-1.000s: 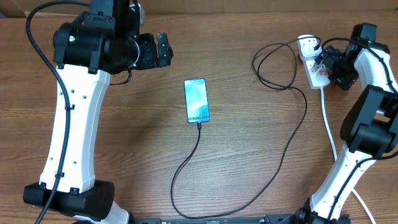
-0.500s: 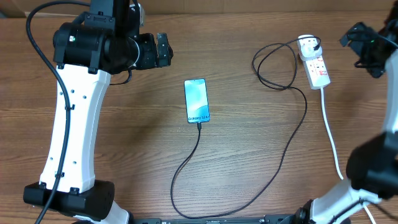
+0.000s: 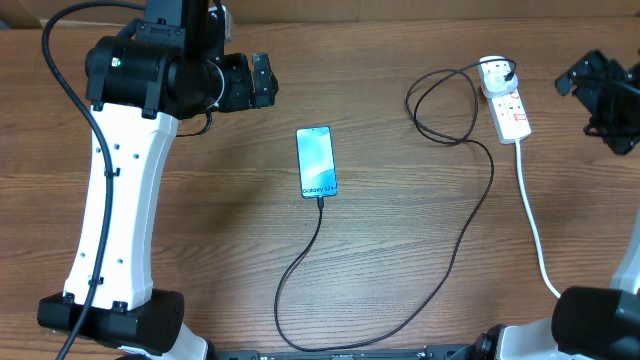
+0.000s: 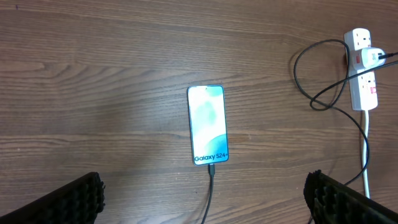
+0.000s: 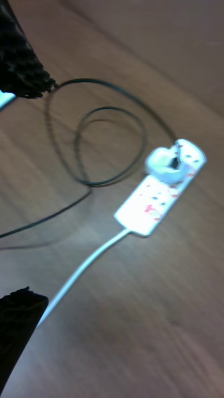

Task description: Plug charger to phone and switch on socket

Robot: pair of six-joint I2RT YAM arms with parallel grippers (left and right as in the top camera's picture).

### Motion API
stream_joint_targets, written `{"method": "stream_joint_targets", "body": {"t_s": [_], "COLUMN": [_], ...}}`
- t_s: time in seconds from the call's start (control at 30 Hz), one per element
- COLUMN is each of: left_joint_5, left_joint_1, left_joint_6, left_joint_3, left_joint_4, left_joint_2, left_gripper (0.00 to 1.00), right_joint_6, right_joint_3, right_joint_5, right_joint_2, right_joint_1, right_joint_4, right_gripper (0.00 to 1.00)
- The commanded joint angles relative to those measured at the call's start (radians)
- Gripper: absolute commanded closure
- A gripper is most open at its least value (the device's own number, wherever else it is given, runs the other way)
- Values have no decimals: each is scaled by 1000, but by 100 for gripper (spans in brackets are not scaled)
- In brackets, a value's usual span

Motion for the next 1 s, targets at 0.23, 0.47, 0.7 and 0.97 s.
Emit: {"method": "stream_joint_targets", "body": {"t_s": [0.23,0.47,0.7,0.97], "left_joint_5": [-11,-11,-11,-11], "left_joint_1": [-6,-6,-6,-6], "left_joint_6": [23,23,23,23], "left_joint_3": [3,3,3,3], "left_joint_4": [-2,-2,-2,-2], "left_joint_2": [-13,-13,-13,-13], "left_gripper": [0,1,0,1], "right_joint_6": [-8,-31,-25,-23], "right_joint_3": [-1,-2,-77,-240], "right_joint_5": [-32,-20,40,24], "right_joint_2": [-129,-267,-434,-634], "right_joint_1": [51,196,364,393], "right_joint_4": [-127,-159,-170,-165], "right_gripper": [3,9,10,9]}}
